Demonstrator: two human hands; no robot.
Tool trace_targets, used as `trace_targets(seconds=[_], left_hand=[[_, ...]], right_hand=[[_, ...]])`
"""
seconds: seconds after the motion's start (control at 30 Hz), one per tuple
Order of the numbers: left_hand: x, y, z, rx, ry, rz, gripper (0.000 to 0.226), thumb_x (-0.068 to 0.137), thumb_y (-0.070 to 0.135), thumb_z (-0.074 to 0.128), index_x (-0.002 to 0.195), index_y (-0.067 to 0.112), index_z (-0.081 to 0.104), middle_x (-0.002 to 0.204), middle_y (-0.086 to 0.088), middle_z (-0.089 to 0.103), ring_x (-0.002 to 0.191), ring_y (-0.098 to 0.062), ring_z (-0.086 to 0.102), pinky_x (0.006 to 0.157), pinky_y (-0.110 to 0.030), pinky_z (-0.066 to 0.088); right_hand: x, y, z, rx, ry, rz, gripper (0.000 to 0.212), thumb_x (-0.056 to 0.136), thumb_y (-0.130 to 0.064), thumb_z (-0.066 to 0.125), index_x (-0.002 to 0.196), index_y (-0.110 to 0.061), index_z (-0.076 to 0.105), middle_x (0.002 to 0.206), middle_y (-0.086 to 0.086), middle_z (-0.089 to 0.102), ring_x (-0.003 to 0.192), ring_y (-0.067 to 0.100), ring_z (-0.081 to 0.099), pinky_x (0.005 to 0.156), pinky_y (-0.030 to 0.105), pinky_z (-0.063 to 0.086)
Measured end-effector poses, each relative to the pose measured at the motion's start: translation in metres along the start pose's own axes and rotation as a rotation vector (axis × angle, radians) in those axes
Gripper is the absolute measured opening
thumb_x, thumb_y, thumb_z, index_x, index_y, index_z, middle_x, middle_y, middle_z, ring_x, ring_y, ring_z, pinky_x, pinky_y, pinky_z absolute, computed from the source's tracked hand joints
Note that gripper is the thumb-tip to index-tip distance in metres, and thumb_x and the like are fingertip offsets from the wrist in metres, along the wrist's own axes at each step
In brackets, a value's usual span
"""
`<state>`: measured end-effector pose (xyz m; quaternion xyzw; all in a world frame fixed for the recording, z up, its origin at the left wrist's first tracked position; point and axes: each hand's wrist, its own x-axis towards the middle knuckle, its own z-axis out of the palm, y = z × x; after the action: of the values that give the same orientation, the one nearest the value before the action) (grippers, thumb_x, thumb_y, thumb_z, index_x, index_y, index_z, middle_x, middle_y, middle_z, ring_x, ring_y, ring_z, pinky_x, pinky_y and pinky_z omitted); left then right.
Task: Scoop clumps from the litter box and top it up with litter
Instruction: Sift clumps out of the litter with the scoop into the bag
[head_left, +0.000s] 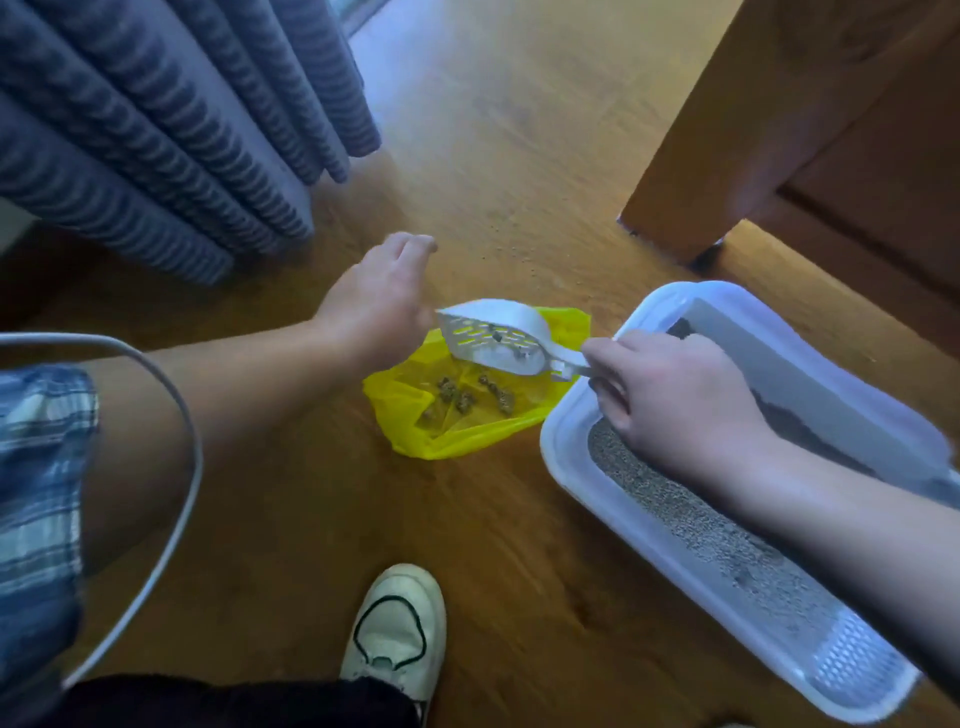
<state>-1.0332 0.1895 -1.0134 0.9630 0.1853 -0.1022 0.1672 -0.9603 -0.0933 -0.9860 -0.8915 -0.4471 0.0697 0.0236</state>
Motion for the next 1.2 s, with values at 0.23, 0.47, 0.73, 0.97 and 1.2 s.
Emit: trace_targets(seconds=[0.23, 0.47, 0.73, 0.97, 1.2], left_hand=[[-0.017, -0.041, -0.009, 0.047, 0.000, -0.033, 0.066, 0.082, 0.011, 0.052, 0.145, 0.011, 0.036, 0.146, -0.012, 0.040, 0.130, -0.033, 0.044, 0.107, -0.046, 0.039], [-0.012, -0.007, -0.005, -0.032, -0.026, 0.067, 0.065, 0.084, 0.009, 0.048, 0.148, 0.015, 0.034, 0.152, -0.004, 0.034, 0.134, -0.028, 0.041, 0.106, -0.041, 0.038], [0.005, 0.096, 0.004, -0.306, -0.001, 0.150, 0.040, 0.083, 0.008, 0.046, 0.121, 0.019, 0.054, 0.116, 0.004, 0.062, 0.110, -0.019, 0.056, 0.093, -0.037, 0.048], [0.000, 0.217, 0.022, -0.475, -0.360, 0.273, 0.012, 0.093, 0.020, 0.048, 0.094, 0.022, 0.060, 0.089, -0.001, 0.070, 0.076, -0.019, 0.066, 0.071, -0.034, 0.056], [-0.030, 0.288, 0.061, -1.096, -0.881, -0.025, 0.020, 0.100, 0.031, 0.056, 0.105, 0.013, 0.061, 0.094, -0.006, 0.066, 0.086, -0.021, 0.063, 0.093, -0.046, 0.052]], right_hand=[[0.022, -0.020, 0.015, -0.279, -0.103, -0.129, 0.041, 0.065, -0.006, 0.071, 0.100, -0.028, 0.068, 0.075, 0.001, 0.054, 0.071, 0.028, 0.052, 0.061, 0.036, 0.018], [0.015, 0.001, -0.004, -0.032, -0.050, 0.104, 0.017, 0.089, -0.027, 0.058, 0.104, -0.029, 0.065, 0.085, 0.000, 0.063, 0.081, 0.032, 0.061, 0.064, 0.037, 0.041], [-0.029, 0.056, -0.020, 0.905, -0.009, 0.624, 0.023, 0.100, -0.032, 0.053, 0.085, -0.022, 0.066, 0.077, -0.004, 0.069, 0.055, 0.006, 0.059, 0.051, 0.020, 0.044], [-0.083, 0.086, -0.011, 1.554, 0.004, 0.915, 0.025, 0.099, -0.001, 0.043, 0.107, -0.014, 0.063, 0.088, 0.008, 0.062, 0.067, 0.011, 0.063, 0.056, 0.026, 0.043], [-0.130, 0.101, 0.001, 1.379, 0.050, 0.750, 0.017, 0.094, -0.011, 0.061, 0.108, -0.021, 0.065, 0.105, 0.005, 0.072, 0.094, 0.017, 0.065, 0.083, 0.032, 0.051]])
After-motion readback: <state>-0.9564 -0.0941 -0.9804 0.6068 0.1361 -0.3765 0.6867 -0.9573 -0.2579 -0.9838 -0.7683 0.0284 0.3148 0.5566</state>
